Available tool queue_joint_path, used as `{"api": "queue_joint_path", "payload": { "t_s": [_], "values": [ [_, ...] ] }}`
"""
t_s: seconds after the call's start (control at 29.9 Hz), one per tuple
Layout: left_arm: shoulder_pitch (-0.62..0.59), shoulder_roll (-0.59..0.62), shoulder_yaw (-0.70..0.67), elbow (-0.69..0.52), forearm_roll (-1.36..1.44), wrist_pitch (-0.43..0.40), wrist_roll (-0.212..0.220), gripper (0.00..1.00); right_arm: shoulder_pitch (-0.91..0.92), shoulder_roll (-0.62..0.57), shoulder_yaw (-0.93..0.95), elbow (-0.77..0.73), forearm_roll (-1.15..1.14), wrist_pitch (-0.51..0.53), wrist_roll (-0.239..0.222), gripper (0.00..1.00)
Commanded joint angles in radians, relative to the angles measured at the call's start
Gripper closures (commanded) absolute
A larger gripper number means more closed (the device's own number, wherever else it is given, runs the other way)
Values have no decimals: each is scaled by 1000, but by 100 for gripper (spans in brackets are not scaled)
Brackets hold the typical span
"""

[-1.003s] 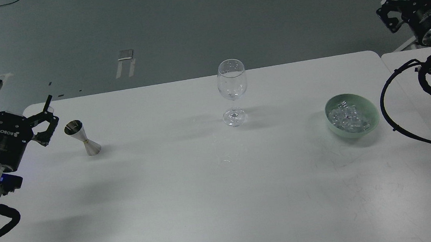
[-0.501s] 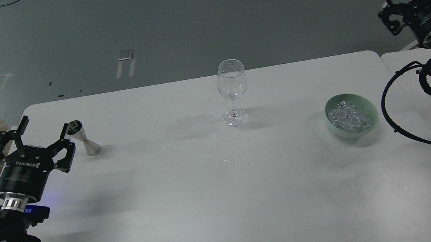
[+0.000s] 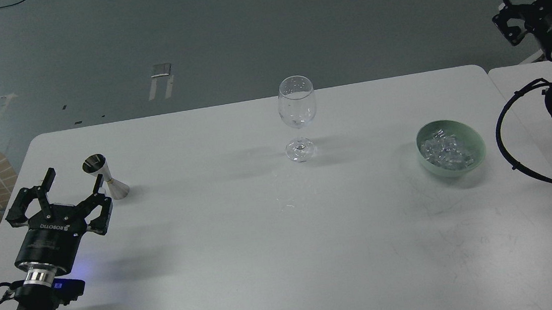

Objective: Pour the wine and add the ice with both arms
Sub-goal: 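Lower the open left gripper beside the silver jigger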

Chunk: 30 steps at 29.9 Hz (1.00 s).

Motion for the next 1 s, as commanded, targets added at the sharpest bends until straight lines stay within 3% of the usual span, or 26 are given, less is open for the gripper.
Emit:
{"api": "queue_joint_path", "payload": {
  "t_s": [0.0, 0.3, 0.43, 0.57, 0.67, 0.84, 0.97],
  "values": [
    [2, -2, 7, 13, 2, -1, 1, 23, 0, 1, 0, -1, 0, 0, 0, 0],
    [5, -45, -5, 51, 6, 22, 4, 24, -2, 4, -2, -4, 0, 0, 0, 0],
    [5, -55, -3, 54, 9, 25, 7, 33, -1, 6, -2, -4, 0, -2, 0, 0],
    [2, -63, 7, 53, 12, 40, 11, 33, 0, 7, -2, -4, 0, -14, -2, 0],
    [-4, -77, 4, 53, 12, 81, 19, 34, 0, 7, -2, -4, 0, -15, 0, 0],
    [-33, -74, -13, 37, 14, 256, 27, 34, -1, 3, 0, -4, 0, -32, -2, 0],
    [-47, -72, -16, 39, 11, 281, 59, 35, -2, 3, 0, -4, 0, -34, -2, 0]
  ]
}}
